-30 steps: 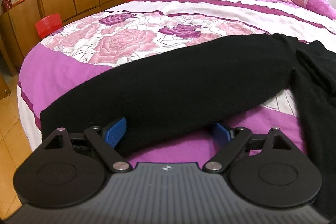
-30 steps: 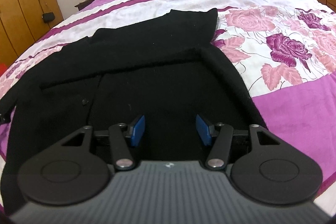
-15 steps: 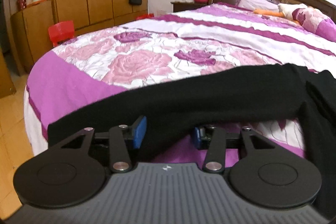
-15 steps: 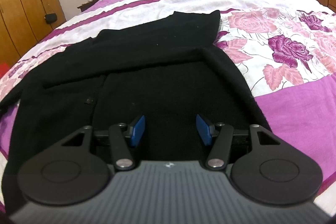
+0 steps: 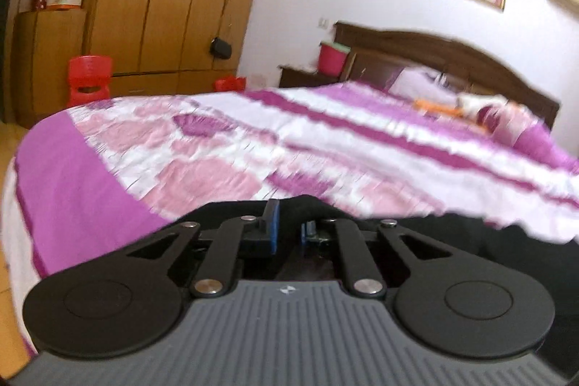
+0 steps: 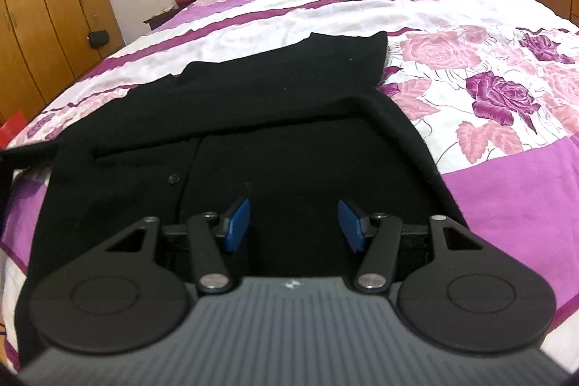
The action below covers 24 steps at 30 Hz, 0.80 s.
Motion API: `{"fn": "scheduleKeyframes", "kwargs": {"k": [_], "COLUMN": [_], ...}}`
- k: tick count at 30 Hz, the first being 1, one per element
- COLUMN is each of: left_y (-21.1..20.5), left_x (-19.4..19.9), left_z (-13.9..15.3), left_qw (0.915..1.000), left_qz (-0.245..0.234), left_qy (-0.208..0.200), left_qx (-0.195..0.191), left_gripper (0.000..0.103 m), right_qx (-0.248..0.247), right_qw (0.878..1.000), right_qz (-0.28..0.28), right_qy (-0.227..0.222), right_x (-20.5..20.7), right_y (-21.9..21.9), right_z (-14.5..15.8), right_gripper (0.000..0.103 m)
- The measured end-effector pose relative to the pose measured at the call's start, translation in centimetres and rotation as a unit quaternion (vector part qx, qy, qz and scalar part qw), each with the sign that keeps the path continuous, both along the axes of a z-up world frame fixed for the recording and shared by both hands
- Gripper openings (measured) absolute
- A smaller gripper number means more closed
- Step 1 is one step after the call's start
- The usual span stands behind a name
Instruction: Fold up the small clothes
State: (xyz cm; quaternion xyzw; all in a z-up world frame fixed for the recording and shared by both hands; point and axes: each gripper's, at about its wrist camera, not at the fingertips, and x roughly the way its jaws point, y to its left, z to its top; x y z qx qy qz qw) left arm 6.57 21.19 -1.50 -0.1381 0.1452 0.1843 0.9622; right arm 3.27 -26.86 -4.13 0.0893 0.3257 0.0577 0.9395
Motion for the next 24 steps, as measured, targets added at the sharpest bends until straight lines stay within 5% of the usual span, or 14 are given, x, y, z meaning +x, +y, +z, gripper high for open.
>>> {"fn": "scheduleKeyframes", "kwargs": {"k": [12,19,24], "left_y": [-9.0,-17.0,-21.5], "left_x": [2.5,4.9,6.8], "left_z": [6.2,5.9,3.2], "left_qw": [0.9886,0.9747,0.9634], "left_qz": [-0.124,-0.21,-0.262], "left_qy": [-0.081,-0.064,-0.013], "left_qx": [0.023,0.043,0.055], "left_gripper": [0.01,0.01,0.011], "right_qx": [0.023,0.042,0.05], "right_qw": [1.0,0.999,0.998], "right_qz": [-0.01,-0.019,-0.032], "right_qy": [-0.012,-0.014,-0.01], "right_x": [-0.5,-0.7,-0.6], "right_y": [-1.0,-2.2,-3.2], "right_z": [0.1,-0.2,-0.6], "right_gripper": [0.056,0.056,0.056]}}
